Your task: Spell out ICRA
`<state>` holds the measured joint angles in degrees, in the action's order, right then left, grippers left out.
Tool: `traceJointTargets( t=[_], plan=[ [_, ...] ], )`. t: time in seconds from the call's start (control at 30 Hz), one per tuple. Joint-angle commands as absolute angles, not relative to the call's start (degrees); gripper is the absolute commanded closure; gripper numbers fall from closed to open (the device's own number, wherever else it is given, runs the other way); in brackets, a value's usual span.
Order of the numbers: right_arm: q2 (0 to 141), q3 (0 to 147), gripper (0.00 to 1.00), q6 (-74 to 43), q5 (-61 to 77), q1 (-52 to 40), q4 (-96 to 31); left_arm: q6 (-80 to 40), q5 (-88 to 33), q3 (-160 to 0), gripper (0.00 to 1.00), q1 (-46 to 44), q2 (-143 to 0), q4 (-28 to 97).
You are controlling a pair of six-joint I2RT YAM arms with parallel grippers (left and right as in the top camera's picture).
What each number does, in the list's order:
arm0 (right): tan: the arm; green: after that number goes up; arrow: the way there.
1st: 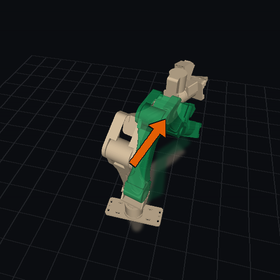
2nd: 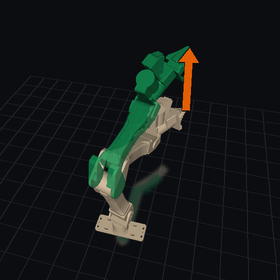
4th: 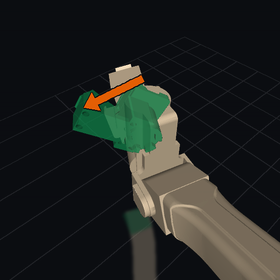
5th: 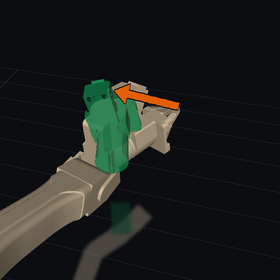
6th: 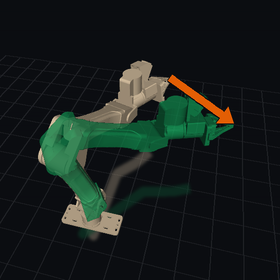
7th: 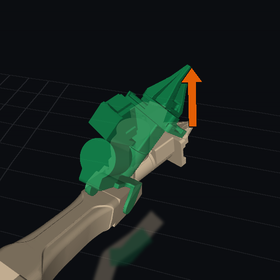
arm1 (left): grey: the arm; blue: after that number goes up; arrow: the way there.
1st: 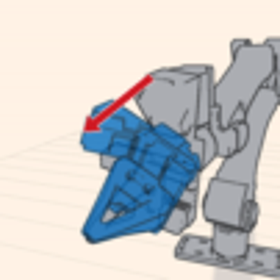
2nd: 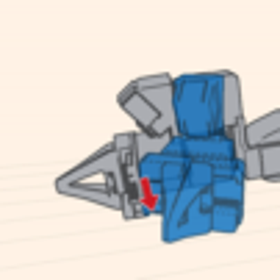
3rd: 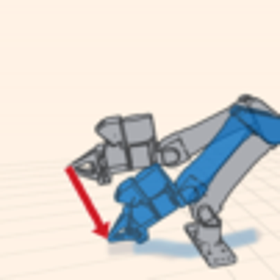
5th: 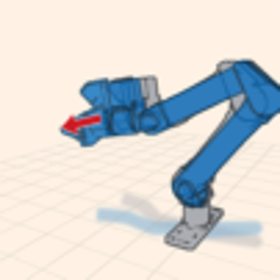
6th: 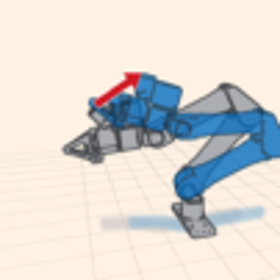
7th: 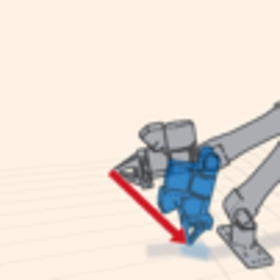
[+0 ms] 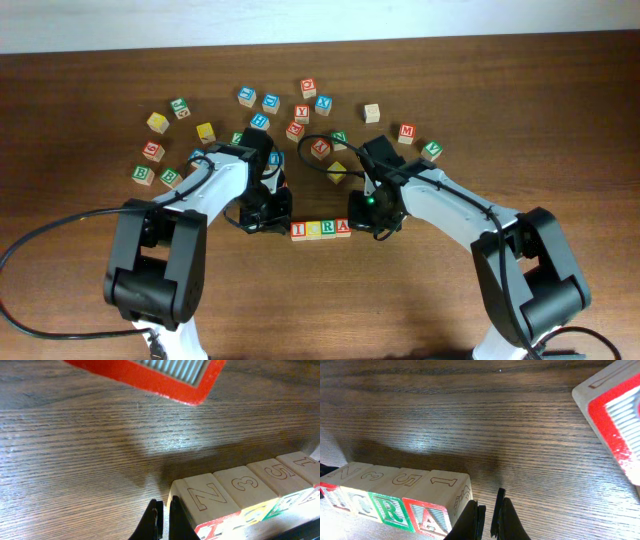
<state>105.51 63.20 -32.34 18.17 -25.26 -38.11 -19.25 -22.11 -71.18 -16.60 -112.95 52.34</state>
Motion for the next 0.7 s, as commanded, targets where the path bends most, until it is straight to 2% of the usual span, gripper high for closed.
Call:
traceJointTargets(
  t=[0.0,0.13,0.67],
  plan=[
    [105.5,62.9,0.96,-32.0,19.7,-25.1,-38.0,-18.7,-22.5,-70.8,1.00,-16.4,-112.8,52.1],
    [105.5,62.9,0.96,-32.0,23.7,-25.1,-37.3,-18.7,-22.5,-70.8,1.00,-16.5,-112.8,51.9],
    [105.5,62.9,0.96,-31.8,19.6,-25.0,-37.8,-18.7,-21.9,-70.8,1.00,-16.5,-112.8,52.3]
  ],
)
